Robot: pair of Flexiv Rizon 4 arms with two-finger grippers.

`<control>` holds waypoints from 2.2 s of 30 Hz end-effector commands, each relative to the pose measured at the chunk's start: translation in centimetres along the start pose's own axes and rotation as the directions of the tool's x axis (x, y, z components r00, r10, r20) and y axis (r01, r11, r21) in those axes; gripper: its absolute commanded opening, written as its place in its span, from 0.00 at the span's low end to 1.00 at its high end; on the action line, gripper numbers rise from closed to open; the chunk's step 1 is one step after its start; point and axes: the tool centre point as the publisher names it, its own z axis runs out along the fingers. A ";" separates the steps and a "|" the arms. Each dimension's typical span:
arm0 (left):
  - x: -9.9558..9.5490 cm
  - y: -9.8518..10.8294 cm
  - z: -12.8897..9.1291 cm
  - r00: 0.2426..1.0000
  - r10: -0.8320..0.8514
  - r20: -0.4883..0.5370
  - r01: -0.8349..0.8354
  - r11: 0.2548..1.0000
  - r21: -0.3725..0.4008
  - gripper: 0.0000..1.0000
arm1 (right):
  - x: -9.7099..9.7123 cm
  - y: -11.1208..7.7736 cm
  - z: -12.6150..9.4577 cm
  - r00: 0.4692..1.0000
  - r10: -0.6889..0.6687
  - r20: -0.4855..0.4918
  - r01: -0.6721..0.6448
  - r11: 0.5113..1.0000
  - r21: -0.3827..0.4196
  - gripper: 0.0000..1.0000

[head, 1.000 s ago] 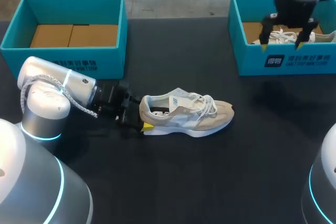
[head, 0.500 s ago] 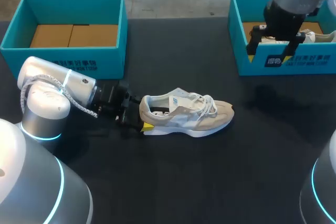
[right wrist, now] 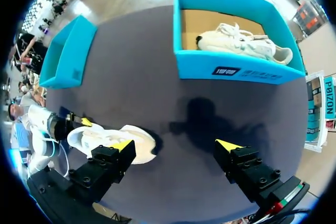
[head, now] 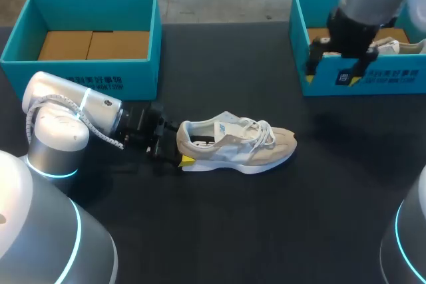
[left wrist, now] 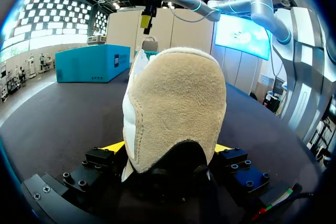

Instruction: Take the shoe out of the shoebox, open the shoe tongue, remove and reinsert the insole, then place the shoe into the shoebox

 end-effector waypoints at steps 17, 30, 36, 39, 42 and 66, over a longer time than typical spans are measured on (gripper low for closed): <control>-0.1 0.1 0.1 1.000 0.000 -0.001 0.000 1.000 -0.001 0.00 | 10.7 -3.5 0.6 0.997 0.042 0.057 -0.043 0.999 0.019 1.00; -0.1 0.1 0.1 1.000 0.000 -0.001 0.000 1.000 -0.001 0.00 | 16.0 -6.1 3.4 0.999 0.021 0.042 -0.023 0.998 0.063 1.00; -0.1 0.1 0.1 1.000 0.000 -0.001 0.000 1.000 -0.001 0.00 | 17.0 -7.2 4.6 0.998 0.039 0.046 -0.044 0.994 0.098 1.00; -0.1 0.1 0.1 1.000 0.000 -0.001 0.000 1.000 -0.001 0.00 | 17.2 -7.5 4.8 0.997 0.047 0.059 -0.052 0.993 0.103 1.00; -0.1 0.1 0.1 1.000 0.000 -0.001 0.000 1.000 -0.001 0.00 | 17.3 -7.7 4.7 0.997 0.053 0.062 -0.059 0.993 0.101 1.00; -0.1 0.1 0.1 1.000 0.000 -0.001 0.000 1.000 -0.001 0.00 | 18.9 -7.0 6.0 0.995 0.019 0.102 -0.035 0.986 0.163 1.00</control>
